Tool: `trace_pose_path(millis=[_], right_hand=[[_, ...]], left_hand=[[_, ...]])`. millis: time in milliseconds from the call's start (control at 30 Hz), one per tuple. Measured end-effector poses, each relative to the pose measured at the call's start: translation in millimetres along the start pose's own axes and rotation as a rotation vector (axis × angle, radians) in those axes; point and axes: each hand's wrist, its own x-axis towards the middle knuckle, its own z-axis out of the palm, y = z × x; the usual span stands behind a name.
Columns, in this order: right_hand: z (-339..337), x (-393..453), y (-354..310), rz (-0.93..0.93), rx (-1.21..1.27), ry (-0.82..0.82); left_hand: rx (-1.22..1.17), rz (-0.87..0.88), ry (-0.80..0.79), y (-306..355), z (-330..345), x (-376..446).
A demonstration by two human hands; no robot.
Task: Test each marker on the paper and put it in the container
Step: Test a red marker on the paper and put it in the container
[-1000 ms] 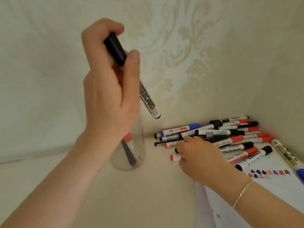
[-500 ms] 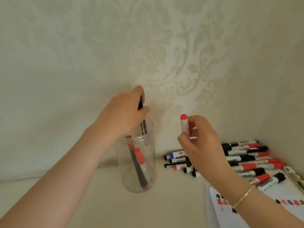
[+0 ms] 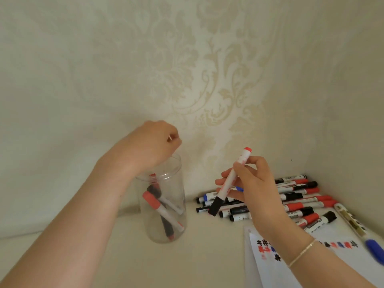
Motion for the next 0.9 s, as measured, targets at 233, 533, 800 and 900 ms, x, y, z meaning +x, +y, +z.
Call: trace_pose_path(millis=[233, 533, 800, 900], right_hand=[[-30.7, -2.7, 11.2, -0.026, 0.031, 0.264], [-91.2, -11.9, 24.7, 0.364, 0.238, -0.153], [-119.3, -7.8, 11.2, 0.367, 0.204, -0.263], [-140.1, -0.5, 3.8, 0.298, 0.312, -0.13]], left_hand=[[-0.151, 0.211, -0.274, 74.8, 99.3, -47.6], [-0.551, 0.423, -0.428, 104.1, 137.1, -35.1], [-0.964, 0.377, -0.779, 102.0, 142.1, -33.7], [-0.999, 0.313, -0.794, 88.2, 147.9, -33.9]])
